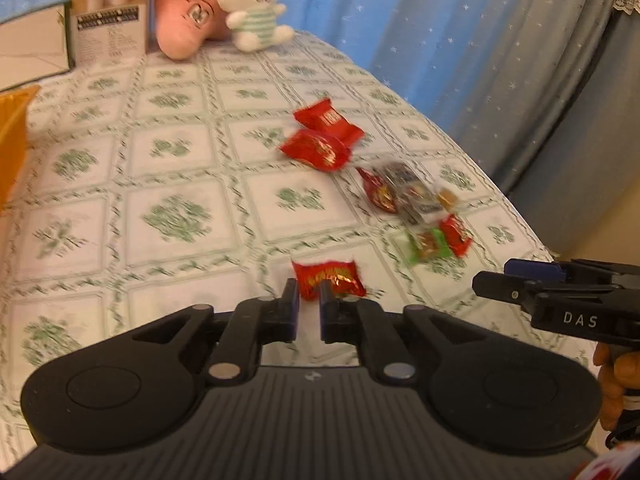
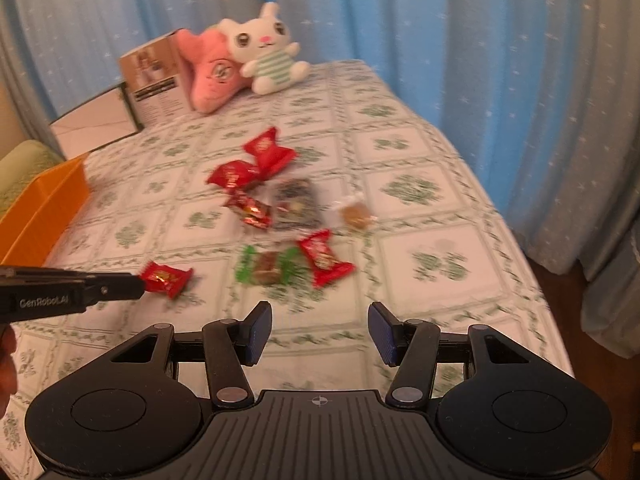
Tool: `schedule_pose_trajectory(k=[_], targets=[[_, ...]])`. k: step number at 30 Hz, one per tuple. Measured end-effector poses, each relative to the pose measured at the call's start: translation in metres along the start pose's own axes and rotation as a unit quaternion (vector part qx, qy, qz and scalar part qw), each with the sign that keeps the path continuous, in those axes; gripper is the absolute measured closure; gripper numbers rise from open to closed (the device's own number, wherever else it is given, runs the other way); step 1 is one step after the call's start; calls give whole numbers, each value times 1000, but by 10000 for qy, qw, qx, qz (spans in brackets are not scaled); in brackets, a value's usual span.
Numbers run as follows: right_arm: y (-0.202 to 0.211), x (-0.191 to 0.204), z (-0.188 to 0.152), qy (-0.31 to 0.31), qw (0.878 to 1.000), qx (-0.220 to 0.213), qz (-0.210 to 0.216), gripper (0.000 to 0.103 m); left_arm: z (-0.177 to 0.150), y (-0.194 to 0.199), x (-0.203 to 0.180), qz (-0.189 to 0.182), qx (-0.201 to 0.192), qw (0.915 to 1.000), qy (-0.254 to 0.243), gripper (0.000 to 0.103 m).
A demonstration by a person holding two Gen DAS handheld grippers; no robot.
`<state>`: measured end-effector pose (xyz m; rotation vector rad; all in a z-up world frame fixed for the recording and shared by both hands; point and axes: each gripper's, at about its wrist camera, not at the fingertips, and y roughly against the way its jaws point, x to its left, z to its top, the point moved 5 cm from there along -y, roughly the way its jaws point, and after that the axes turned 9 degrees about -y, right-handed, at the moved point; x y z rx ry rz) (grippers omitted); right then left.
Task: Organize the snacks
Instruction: 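Grasp a red candy with the left gripper while the right gripper approaches a green-wrapped candy, then grasp the green-wrapped brown candy with the right gripper while the left gripper lifts the red candy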
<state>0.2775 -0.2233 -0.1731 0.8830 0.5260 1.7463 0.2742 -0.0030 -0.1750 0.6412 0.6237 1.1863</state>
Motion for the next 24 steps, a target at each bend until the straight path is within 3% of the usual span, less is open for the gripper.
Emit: schedule_pose_trajectory(k=[12, 18, 24], targets=[[-39, 36, 10, 233, 9996, 14, 154, 49, -6, 11, 17, 108, -128, 9998, -146, 89], [-56, 44, 14, 289, 9996, -35, -1, 49, -4, 6, 12, 64, -97, 9970, -763, 83], [-57, 43, 13, 477, 9987, -101, -159, 73, 1, -3, -4, -90, -81, 9837, -1796, 77]])
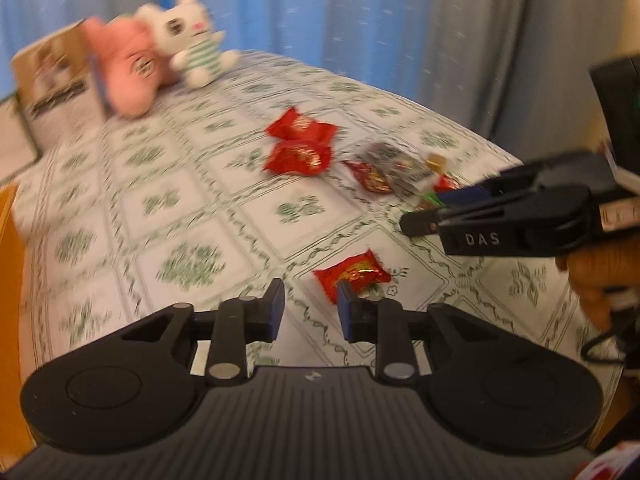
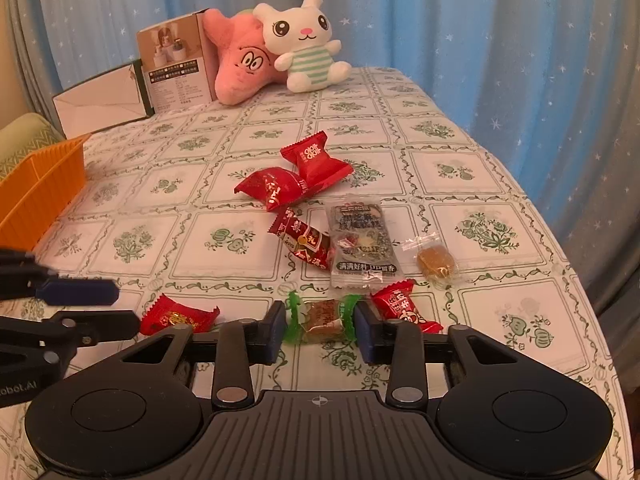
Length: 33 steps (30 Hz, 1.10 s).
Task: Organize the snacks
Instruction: 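Grasp the green-wrapped brown candy with the right gripper while the left gripper lifts the red candy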
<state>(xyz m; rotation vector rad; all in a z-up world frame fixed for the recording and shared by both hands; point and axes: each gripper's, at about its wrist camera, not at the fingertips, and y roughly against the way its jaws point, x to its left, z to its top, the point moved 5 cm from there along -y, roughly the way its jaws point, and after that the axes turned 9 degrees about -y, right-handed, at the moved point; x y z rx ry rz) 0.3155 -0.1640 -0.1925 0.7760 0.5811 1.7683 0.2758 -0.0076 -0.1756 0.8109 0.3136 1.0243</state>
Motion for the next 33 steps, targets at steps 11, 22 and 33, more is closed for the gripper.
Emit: schedule_pose_trajectory(k=[11, 22, 33], targets=[[24, -11, -10, -50, 10000, 59, 25, 75, 9, -28, -23, -140, 156, 9856, -1676, 77], [29, -19, -14, -201, 9997, 97, 66, 75, 24, -37, -28, -127, 8, 9720, -2346, 69], [27, -17, -11, -232, 9996, 107, 132, 75, 39, -57, -22, -609, 273, 9811, -1814, 74]])
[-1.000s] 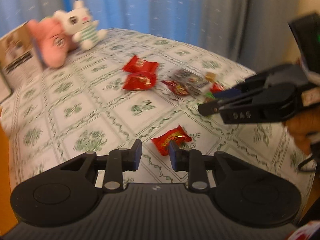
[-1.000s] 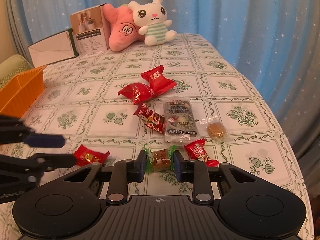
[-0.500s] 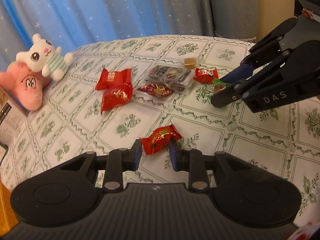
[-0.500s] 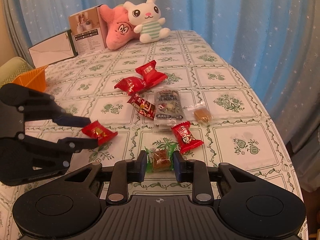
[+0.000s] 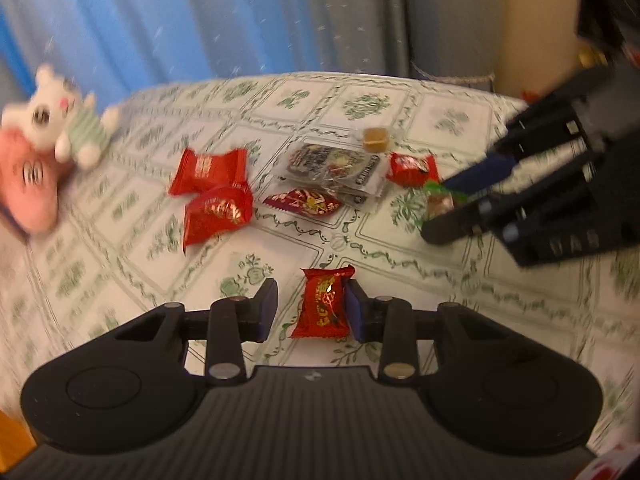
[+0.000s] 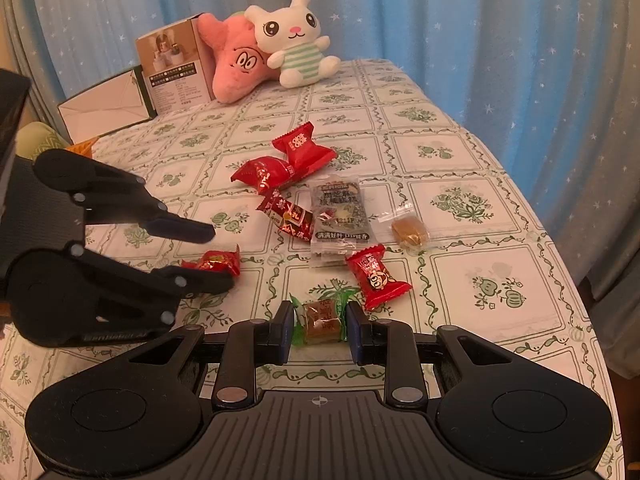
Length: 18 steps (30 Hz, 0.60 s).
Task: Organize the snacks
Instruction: 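Grasp the green-wrapped brown candy with the right gripper while the left gripper lifts the red candy, then carry the red candy and green-wrapped candy over the orange tray with both grippers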
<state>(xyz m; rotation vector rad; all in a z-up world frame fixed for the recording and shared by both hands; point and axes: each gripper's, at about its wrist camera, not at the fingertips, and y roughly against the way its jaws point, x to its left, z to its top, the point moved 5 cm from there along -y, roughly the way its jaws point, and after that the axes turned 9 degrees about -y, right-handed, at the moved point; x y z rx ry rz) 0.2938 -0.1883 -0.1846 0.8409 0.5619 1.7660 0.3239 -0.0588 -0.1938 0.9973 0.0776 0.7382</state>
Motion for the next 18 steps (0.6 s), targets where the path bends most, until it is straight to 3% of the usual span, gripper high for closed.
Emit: schedule_pose_trajectory(k=[1, 6, 18], targets=[[0, 0, 0, 0, 10000, -2, 1, 75, -1, 0, 1, -53, 52, 9998, 178, 82], [2, 2, 1, -19, 10000, -25, 13, 75, -14, 12, -1, -36, 15, 9931, 1168, 84], [40, 34, 22, 153, 9993, -286, 205, 75, -41, 87, 3, 790, -39, 9613, 2639, 84]])
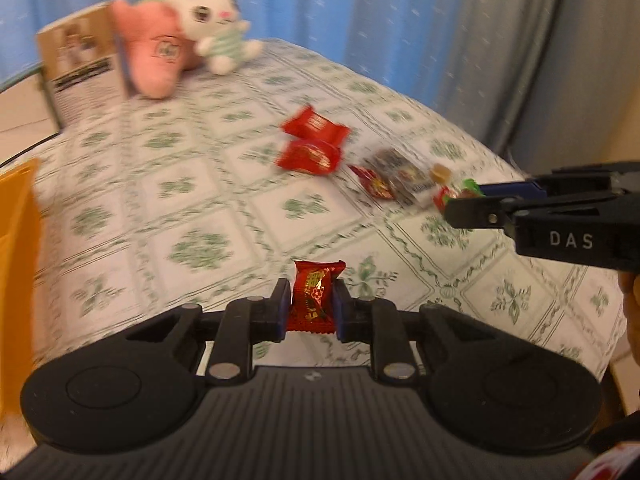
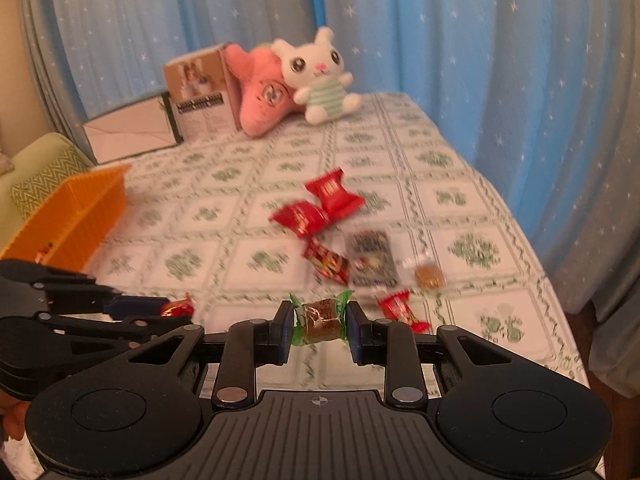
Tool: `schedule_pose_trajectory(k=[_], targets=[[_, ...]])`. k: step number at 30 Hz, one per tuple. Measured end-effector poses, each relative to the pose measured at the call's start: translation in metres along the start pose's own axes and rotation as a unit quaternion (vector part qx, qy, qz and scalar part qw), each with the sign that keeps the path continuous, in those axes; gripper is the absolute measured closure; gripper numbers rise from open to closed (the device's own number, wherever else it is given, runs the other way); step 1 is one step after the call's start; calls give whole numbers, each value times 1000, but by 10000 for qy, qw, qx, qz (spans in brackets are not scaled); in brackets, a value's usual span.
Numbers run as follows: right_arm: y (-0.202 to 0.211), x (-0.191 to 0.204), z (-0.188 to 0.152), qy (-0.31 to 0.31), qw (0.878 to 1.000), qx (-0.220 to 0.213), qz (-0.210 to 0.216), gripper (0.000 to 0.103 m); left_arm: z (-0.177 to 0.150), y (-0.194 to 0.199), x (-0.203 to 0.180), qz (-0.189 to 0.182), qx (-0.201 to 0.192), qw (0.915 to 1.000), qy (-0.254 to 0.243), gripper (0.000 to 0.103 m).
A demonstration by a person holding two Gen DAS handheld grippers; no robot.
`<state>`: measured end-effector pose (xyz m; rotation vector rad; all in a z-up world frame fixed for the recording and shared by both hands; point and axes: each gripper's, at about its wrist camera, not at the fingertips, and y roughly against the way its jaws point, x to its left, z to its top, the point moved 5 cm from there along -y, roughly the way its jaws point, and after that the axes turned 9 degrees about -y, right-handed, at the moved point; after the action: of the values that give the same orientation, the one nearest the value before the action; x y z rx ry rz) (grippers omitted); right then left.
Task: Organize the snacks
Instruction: 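Carry the red candy and green-wrapped candy over the orange tray with both grippers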
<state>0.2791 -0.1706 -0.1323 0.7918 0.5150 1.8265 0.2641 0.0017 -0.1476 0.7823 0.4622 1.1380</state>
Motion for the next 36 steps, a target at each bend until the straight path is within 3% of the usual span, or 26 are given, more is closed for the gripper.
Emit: schedule_pose_trajectory(k=[9, 17, 36], targets=[[42, 45, 18, 180, 9998, -60, 112, 75, 4, 71, 25, 374, -297, 9973, 562, 84], [69, 91, 8, 281, 9992, -55, 289, 75, -11, 123, 42, 604, -419, 9934, 880, 84], [73, 191, -24, 656, 9943, 112, 832, 75, -71, 195, 102, 1230, -389, 9813, 1431, 84]])
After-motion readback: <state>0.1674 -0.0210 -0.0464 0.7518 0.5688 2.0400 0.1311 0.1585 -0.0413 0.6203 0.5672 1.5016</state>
